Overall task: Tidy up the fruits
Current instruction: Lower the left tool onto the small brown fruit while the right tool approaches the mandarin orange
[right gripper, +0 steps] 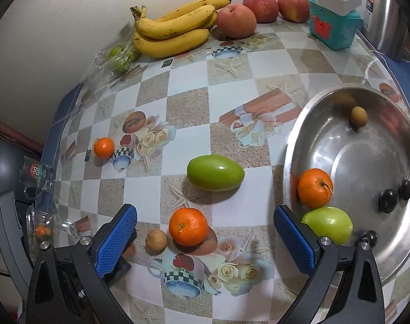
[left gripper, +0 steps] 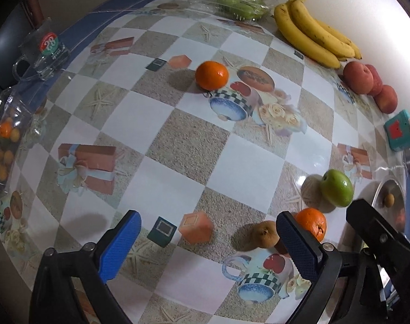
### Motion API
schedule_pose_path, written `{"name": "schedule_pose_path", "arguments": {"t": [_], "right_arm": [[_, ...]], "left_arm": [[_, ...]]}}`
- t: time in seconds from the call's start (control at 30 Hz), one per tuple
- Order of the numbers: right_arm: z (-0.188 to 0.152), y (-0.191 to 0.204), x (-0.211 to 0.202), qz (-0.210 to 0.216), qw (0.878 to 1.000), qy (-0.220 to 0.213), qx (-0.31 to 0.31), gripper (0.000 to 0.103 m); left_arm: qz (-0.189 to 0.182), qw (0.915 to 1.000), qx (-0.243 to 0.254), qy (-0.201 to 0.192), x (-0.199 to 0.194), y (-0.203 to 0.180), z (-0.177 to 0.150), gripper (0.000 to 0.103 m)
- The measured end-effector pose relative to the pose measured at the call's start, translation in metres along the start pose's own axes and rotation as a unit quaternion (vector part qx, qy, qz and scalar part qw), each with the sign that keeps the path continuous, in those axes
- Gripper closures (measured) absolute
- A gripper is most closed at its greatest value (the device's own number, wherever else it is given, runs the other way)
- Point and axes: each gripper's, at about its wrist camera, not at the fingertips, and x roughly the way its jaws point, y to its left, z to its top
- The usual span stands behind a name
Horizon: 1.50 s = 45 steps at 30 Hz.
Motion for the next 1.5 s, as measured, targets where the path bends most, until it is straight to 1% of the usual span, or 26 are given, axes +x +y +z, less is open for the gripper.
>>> {"name": "schedule_pose_path", "arguments": {"t": [0.1, 0.13, 0.27, 0.33, 0.4, 0.5, 0.57, 0.6, 0.67, 0.7, 0.73, 0.77, 0.9, 1.07, 1.2, 1.3, 1.37, 1.5], "right_arm": [[0.001, -0.001, 0.003, 0.002, 1.0, 0.001, 0.001, 0.002], [0.001, -0.001, 0.003, 0.002, 1.0, 0.002, 0.001, 0.002], [0.001, 0.0, 0.007, 0.005, 1.0, 0.005, -0.001, 0.003], [0.001, 0.001, 0.009, 0.01, 1.0, 0.006, -0.003, 0.005], [0.0, 0.003, 0.011, 0.01, 1.0, 0.009, -0.006, 0.011], [-0.001, 0.004, 0.016, 0.013, 1.0, 0.017, -0.008, 0.011], [-0.002, 0.004, 0.021, 0.016, 1.0, 0.024, -0.008, 0.012], [-0.003, 0.004, 0.024, 0.017, 0.999, 0.028, -0.009, 0.012], [-0.003, 0.005, 0.027, 0.018, 0.999, 0.032, -0.009, 0.016], [-0.003, 0.005, 0.028, 0.019, 0.999, 0.034, -0.008, 0.019], [-0.004, 0.004, 0.03, 0.022, 0.999, 0.036, -0.006, 0.02], [-0.004, 0.003, 0.031, 0.024, 0.999, 0.038, -0.003, 0.021], [-0.004, 0.0, 0.035, 0.025, 0.999, 0.042, 0.005, 0.021], [-0.004, 0.0, 0.035, 0.027, 0.999, 0.042, 0.008, 0.021], [-0.004, -0.002, 0.033, 0.027, 0.999, 0.038, 0.012, 0.021], [-0.004, -0.005, 0.033, 0.023, 0.999, 0.038, 0.015, 0.022], [-0.004, -0.005, 0.034, 0.02, 0.999, 0.039, 0.015, 0.025], [-0.004, -0.002, 0.035, 0.015, 0.999, 0.041, 0.008, 0.027]], "left_arm": [[-0.014, 0.9999, 0.004, 0.007, 0.001, -0.004, -0.001, 0.007], [-0.02, 0.9997, 0.009, 0.009, 0.001, -0.006, -0.001, 0.011], [-0.04, 0.9987, 0.029, 0.016, 0.001, -0.017, -0.004, 0.018], [-0.046, 0.9981, 0.037, 0.019, 0.002, -0.023, -0.005, 0.03], [-0.051, 0.9975, 0.043, 0.023, 0.003, -0.026, -0.006, 0.035], [-0.059, 0.9967, 0.047, 0.03, 0.006, -0.03, -0.006, 0.041], [-0.071, 0.9956, 0.049, 0.037, 0.008, -0.033, -0.006, 0.049], [-0.073, 0.9953, 0.051, 0.039, 0.009, -0.034, -0.006, 0.053], [-0.074, 0.995, 0.053, 0.041, 0.012, -0.037, -0.006, 0.055], [-0.076, 0.9948, 0.053, 0.043, 0.013, -0.037, -0.006, 0.058], [-0.079, 0.9945, 0.052, 0.045, 0.014, -0.039, -0.008, 0.062], [-0.083, 0.9941, 0.051, 0.048, 0.016, -0.04, -0.008, 0.064], [-0.095, 0.9927, 0.052, 0.053, 0.02, -0.042, -0.006, 0.074], [-0.1, 0.9924, 0.049, 0.052, 0.018, -0.038, -0.006, 0.075], [-0.097, 0.9939, 0.027, 0.043, 0.011, -0.023, -0.005, 0.075], [-0.081, 0.9962, 0.007, 0.031, 0.009, -0.012, -0.001, 0.075], [-0.064, 0.9978, -0.007, 0.019, 0.007, -0.004, 0.003, 0.075], [-0.046, 0.9978, -0.047, 0.006, 0.006, 0.015, 0.01, 0.075]]}}
